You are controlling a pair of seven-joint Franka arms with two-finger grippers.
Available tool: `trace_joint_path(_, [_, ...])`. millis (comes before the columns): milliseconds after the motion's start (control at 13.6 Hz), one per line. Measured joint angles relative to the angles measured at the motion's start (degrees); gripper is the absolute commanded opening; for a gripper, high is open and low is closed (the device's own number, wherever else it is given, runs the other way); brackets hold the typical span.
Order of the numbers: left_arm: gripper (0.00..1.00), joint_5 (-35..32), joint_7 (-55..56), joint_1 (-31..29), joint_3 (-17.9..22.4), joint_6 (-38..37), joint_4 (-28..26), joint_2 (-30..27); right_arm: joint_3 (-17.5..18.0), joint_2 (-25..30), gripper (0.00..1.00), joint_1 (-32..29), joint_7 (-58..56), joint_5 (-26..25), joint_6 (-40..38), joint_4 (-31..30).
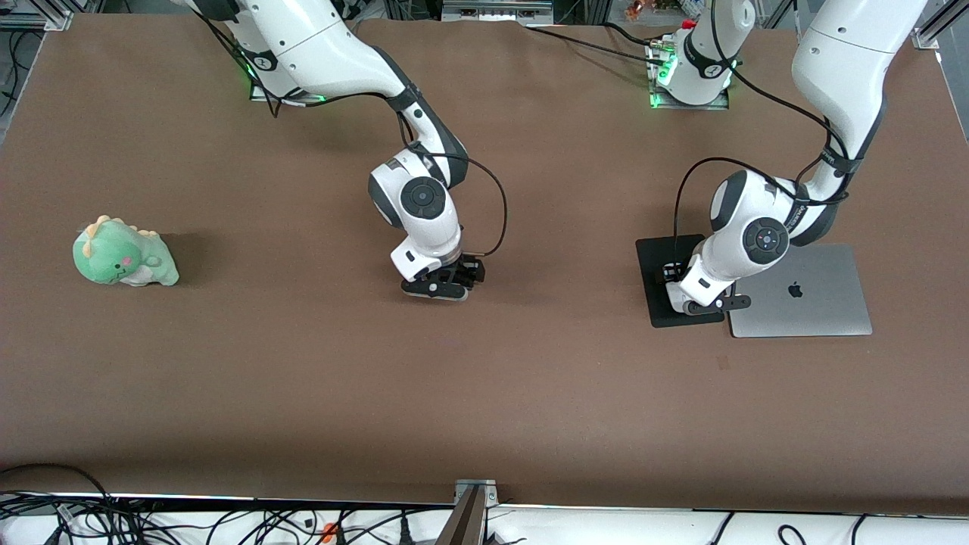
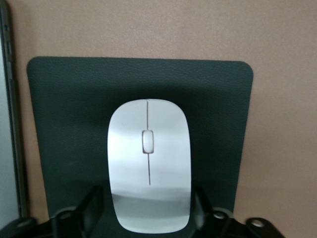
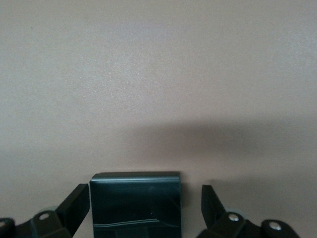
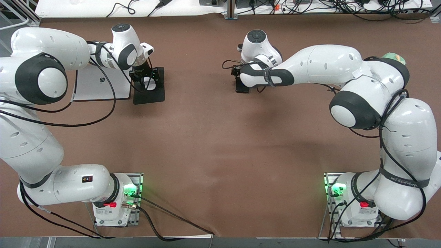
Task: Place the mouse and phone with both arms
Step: 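Lower the mouse onto the black pad and open the left gripper, then retract the left gripper while the right gripper carries the phone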
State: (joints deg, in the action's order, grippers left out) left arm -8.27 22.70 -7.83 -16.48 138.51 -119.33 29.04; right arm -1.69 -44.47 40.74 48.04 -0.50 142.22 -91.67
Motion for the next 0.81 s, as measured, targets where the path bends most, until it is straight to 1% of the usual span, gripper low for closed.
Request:
trace_joint_path(221, [1.0,0.0,-0.5,-0.7,-0.1,-0.4,1.1,-1.0,0.0,-0.1,1.0,0.0,0.6,0.0,0.4,0.0])
trace_joint_path(368, [1.0,0.0,-0.6,-0.7,-0.3,-3.4,2.0,-3.9,0.0,-0.4,1.0,0.3,1.4,0.0,1.0,0.0])
trace_joint_path(515, [1.0,0.0,-0.6,-0.8,-0.4,-7.1,3.5,-7.9,0.0,-1.1,1.0,1.3,2.5,0.0,2.0,0.0])
trace_joint_path(662, [1.0,0.0,-0.6,-0.8,-0.4,-13.3,6.7,-11.5,0.0,-1.7,1.0,2.0,3.0,-0.5,2.4,0.0])
trace_joint_path(736, [1.0,0.0,-0.8,-0.8,-0.4,-17.8,9.1,-13.0,0.0,-1.8,1.0,2.3,3.0,-1.6,2.5,0.0])
trace_joint_path(810, [1.0,0.1,-1.1,-0.8,-0.5,-23.0,12.2,-14.5,0.0,-1.8,0.98,2.4,3.1,-2.8,2.5,0.0])
